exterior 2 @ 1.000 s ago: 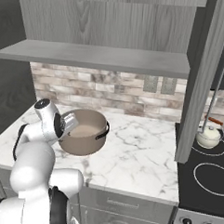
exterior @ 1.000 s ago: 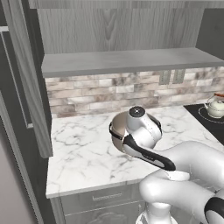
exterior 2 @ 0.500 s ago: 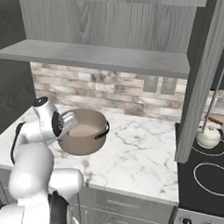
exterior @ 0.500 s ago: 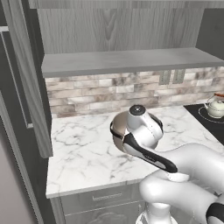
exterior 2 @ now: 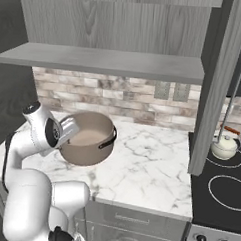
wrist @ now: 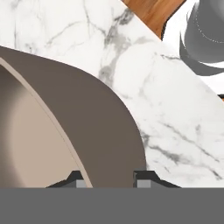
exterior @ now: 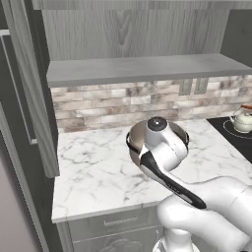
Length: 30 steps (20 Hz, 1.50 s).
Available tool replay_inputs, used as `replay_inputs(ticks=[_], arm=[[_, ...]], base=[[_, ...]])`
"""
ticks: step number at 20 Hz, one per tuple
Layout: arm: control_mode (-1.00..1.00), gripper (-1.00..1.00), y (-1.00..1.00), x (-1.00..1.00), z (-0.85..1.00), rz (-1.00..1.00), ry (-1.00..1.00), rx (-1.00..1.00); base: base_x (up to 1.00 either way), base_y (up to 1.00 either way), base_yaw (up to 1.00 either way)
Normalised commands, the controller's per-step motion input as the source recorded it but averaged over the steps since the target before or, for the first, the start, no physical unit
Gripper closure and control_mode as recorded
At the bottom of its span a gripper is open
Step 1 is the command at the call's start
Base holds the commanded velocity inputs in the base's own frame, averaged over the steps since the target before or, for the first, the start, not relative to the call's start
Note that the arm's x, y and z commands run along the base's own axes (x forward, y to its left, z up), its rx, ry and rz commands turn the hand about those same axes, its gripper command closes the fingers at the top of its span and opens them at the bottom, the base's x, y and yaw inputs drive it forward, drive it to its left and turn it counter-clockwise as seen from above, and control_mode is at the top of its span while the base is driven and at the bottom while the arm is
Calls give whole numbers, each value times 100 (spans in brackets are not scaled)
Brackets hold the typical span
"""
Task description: Pick the kettle from the cabinet and place it on a stove burner. Then pick the pot from the counter and place it on another stove burner. Finally, turn both burners on.
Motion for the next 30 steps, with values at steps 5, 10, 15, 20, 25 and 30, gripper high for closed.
replay_inputs(ticks=[5,10,15,20,25,30], arm=[[-100,100,-5,-41,26,-2,-12,0],[-100,100,-20,-39,24,-1,-6,0],[-100,100,-17,-37,29,-1,-4,0],[-100,100,-12,-31,42,-3,-1,0],[-100,100,-11,-27,43,-4,0,0],[-100,100,-16,-35,21,-3,-4,0]], base=[[0,0,0],[0,0,0],[0,0,0],[0,0,0],[0,0,0],[0,0,0]])
